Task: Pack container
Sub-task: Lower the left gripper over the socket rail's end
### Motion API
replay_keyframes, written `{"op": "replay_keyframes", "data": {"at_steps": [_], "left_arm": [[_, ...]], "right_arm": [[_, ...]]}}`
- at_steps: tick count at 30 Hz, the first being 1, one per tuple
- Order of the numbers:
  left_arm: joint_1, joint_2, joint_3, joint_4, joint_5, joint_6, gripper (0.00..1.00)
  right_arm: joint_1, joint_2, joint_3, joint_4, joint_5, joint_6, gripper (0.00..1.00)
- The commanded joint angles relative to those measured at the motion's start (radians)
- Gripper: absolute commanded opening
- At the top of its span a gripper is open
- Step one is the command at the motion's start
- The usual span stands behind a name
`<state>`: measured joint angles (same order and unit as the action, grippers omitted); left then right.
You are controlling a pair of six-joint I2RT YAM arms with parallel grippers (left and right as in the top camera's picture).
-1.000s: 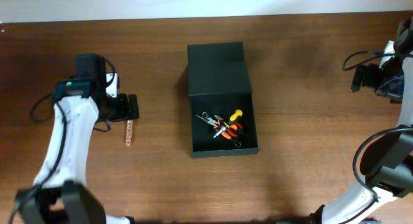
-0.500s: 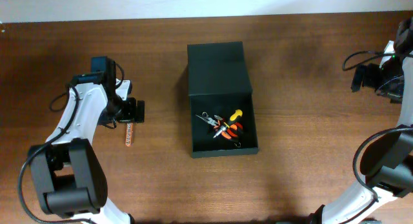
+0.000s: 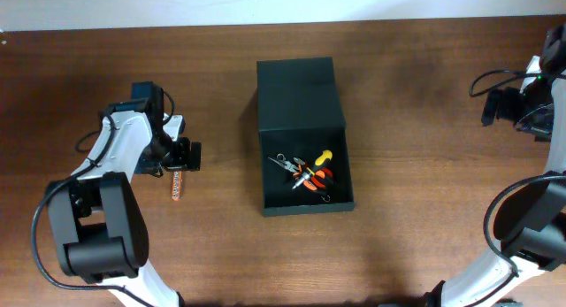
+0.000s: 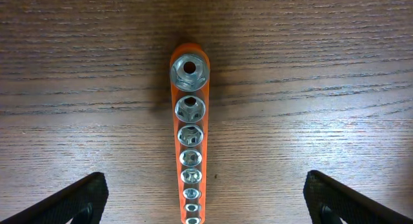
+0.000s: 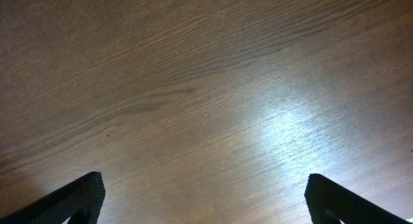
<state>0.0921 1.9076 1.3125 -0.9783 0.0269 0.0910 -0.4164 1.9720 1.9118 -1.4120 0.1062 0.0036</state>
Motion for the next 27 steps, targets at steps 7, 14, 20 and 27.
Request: {"op": "replay_keyframes", "data": {"at_steps": [7, 14, 20, 27], "left_arm": [[0.003, 0.078, -0.006, 0.002, 0.011, 0.024, 0.99], [0.003, 0.087, -0.006, 0.024, 0.011, 0.025, 0.99], [0.003, 0.088, -0.006, 0.024, 0.011, 0.06, 0.99], [0.01, 0.089, -0.007, 0.027, 0.011, 0.056, 0.99]], "right_arm": [[-0.003, -0.018, -0.004, 0.0, -0.002, 0.009, 0.99], [-0.003, -0.018, -0.004, 0.0, -0.002, 0.009, 0.99], [-0.003, -0.018, -0.004, 0.0, -0.002, 0.009, 0.99], [-0.003, -0.018, -0.004, 0.0, -0.002, 0.009, 0.99]]}}
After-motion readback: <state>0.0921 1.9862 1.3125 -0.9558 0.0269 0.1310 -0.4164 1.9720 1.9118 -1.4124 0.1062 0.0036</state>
